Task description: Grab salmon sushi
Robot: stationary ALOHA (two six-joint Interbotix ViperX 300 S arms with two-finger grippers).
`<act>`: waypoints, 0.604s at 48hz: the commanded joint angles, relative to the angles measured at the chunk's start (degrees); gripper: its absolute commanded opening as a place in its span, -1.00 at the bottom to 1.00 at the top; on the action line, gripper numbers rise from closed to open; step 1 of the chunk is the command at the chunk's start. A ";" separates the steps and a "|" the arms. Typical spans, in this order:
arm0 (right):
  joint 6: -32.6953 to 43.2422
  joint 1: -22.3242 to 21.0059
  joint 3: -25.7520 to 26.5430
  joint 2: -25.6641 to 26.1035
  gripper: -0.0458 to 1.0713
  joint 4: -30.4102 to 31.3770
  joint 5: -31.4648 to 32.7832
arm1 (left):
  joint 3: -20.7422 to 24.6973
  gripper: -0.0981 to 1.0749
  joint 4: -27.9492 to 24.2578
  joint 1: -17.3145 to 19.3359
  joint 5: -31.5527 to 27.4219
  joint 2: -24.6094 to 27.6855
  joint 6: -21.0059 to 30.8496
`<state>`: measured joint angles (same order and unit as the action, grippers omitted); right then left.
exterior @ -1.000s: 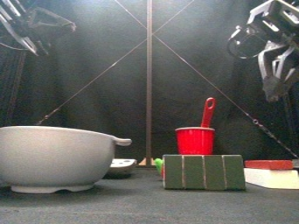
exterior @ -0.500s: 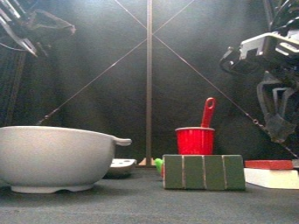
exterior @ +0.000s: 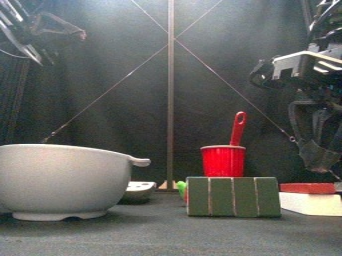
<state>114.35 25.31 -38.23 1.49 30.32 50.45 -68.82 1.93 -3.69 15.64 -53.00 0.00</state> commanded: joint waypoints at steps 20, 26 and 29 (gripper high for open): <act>-0.44 -1.41 1.76 -1.58 0.50 1.67 0.18 | 0.79 -0.88 0.09 -0.09 -0.44 0.35 -0.09; -0.62 -1.58 1.76 -1.93 0.60 1.58 0.18 | 0.79 -0.88 0.09 -0.09 -0.53 0.26 -0.09; -0.53 -1.76 1.67 -2.02 0.62 1.32 0.18 | 0.79 -0.88 0.09 -0.09 -0.53 0.26 -0.09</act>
<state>113.82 23.99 -37.53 -1.32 31.64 50.54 -68.82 1.93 -3.69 14.94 -53.00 0.00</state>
